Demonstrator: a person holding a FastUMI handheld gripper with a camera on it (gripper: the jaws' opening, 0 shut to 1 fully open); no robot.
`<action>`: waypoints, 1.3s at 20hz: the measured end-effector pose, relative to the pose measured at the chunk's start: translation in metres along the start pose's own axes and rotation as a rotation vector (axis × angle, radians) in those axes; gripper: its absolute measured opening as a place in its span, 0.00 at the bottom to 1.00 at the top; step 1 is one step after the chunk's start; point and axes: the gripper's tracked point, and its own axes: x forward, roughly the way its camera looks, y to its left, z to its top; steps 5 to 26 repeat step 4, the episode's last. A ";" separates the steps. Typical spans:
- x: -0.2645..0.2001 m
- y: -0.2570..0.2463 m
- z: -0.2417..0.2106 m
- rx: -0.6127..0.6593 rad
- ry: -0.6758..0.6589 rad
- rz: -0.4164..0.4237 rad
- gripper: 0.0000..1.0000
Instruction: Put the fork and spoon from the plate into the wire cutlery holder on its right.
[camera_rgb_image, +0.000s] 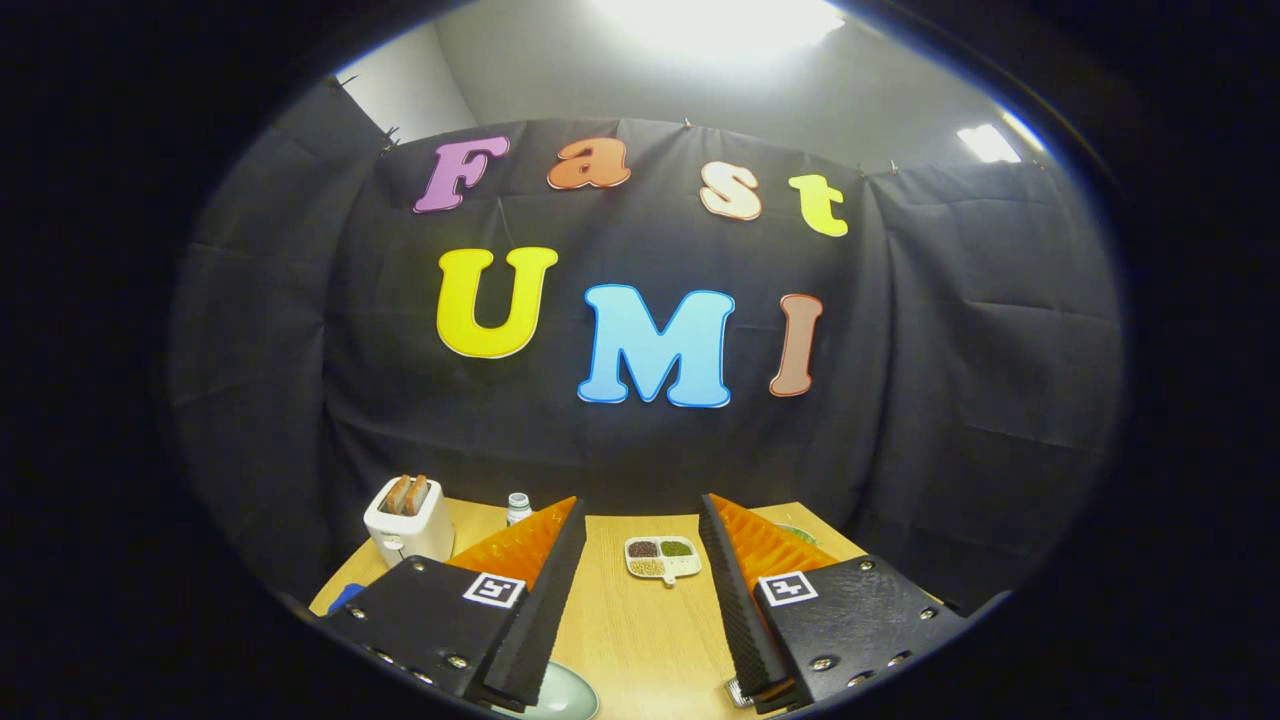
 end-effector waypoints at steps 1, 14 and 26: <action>0.000 0.001 -0.002 0.000 0.007 -0.002 0.70; 0.000 0.003 -0.005 0.001 0.023 0.007 0.71; 0.000 0.003 -0.005 0.001 0.023 0.007 0.71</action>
